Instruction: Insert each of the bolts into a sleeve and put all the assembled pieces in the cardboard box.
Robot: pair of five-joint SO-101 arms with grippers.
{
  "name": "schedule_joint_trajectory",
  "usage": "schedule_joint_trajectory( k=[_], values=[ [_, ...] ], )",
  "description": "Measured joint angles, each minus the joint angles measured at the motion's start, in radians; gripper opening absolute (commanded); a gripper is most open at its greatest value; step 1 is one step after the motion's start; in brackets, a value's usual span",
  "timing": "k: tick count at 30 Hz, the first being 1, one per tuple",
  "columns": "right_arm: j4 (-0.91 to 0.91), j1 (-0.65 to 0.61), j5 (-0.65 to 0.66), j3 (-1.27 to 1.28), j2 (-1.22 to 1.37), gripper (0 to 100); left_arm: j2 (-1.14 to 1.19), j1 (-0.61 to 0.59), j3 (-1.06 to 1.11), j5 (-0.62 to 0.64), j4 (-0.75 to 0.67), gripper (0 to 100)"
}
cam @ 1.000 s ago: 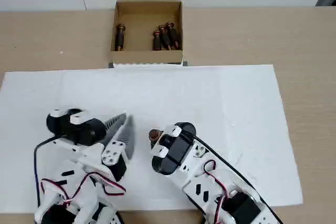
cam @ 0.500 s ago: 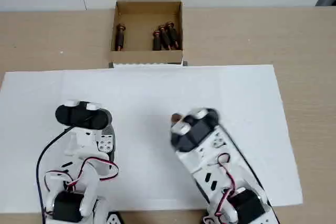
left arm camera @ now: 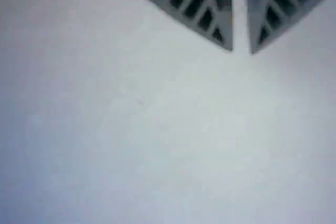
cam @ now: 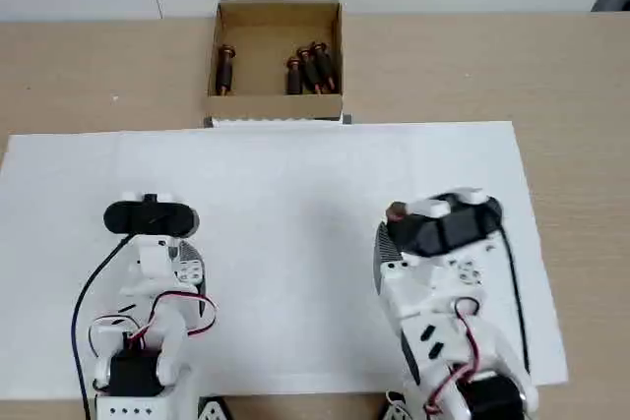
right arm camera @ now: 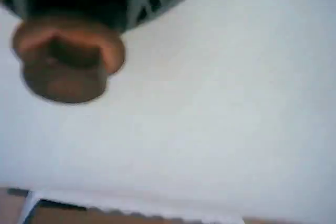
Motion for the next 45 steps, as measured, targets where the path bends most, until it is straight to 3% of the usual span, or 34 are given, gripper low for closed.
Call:
schedule_joint_trajectory(
  k=[7, 15, 45],
  values=[
    [0.002, 0.0, -0.061, -0.186, 0.121, 0.3, 0.002, -0.002, 0.0, 0.0, 0.0, 1],
    [-0.072, 0.003, -0.158, -0.509, 0.572, 0.3, 0.002, -0.002, 0.0, 0.02, 0.0, 1],
    [-0.772, 0.002, -0.041, -1.224, 1.93, 0.3, 0.002, -0.002, 0.0, 0.02, 0.0, 1]
  ],
)
